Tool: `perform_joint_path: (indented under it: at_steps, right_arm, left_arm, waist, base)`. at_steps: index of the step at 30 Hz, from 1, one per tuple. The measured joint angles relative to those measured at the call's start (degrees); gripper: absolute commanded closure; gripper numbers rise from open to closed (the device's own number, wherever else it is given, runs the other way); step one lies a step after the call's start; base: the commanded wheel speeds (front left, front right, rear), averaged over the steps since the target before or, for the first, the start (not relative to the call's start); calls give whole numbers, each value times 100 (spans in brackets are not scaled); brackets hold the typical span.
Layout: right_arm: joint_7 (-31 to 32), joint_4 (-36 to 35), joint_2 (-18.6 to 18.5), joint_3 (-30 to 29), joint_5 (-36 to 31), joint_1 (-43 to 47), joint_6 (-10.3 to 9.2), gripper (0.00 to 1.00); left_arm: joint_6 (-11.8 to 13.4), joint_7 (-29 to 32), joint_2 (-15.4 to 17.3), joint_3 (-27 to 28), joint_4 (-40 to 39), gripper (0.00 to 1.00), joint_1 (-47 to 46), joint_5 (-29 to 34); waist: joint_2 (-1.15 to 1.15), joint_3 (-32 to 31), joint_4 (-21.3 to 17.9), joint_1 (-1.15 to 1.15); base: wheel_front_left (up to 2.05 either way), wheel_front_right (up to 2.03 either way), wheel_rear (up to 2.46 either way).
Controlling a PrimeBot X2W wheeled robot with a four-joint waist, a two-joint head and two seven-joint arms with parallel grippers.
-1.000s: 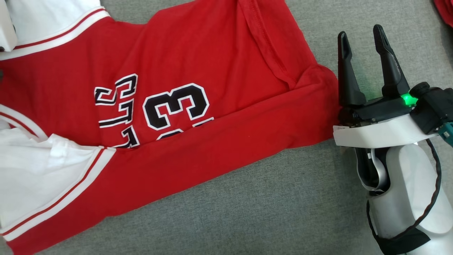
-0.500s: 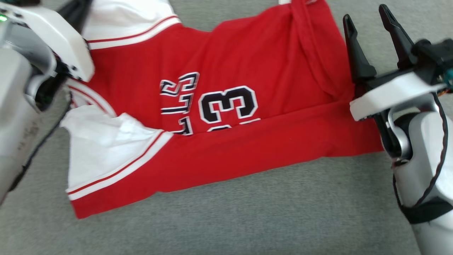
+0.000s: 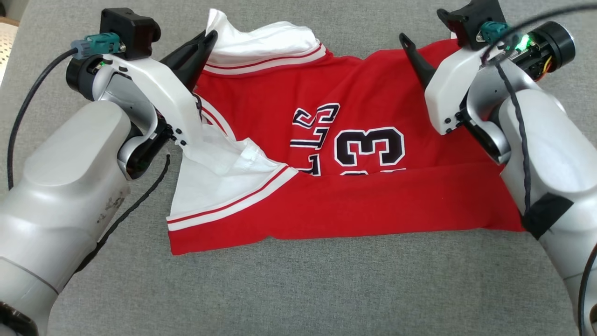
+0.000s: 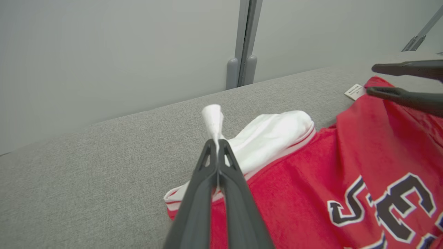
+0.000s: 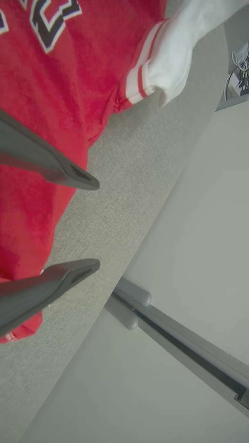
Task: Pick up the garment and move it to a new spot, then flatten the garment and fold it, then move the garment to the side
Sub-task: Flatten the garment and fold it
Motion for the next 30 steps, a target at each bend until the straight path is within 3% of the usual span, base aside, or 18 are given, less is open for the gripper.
perform_joint_path:
  at_steps: [5,12,18,30]
  right_arm:
    - [382,906,-110,249,439,-379,-1,0]
    - [699,1555,-386,404,959,-570,-1,0]
    - [563,1889,-588,406,1015,-703,0,0]
    - [302,2506,-620,341,1027,-988,5,0]
  left_arm:
    - [0,-53,-87,-147,88,100,-76,-65]
    - [0,-132,-55,-316,182,100,-198,-218]
    - [0,-198,-29,-460,259,100,-250,-313]
    - [0,-307,-62,-757,344,100,-365,-534]
  waist:
    - [0,6,27,0]
    - [0,53,-52,0]
    - [0,94,-116,0]
    - [0,159,-29,0]
  base:
    - [0,0,0]
    - [0,0,0]
    - [0,0,0]
    - [0,0,0]
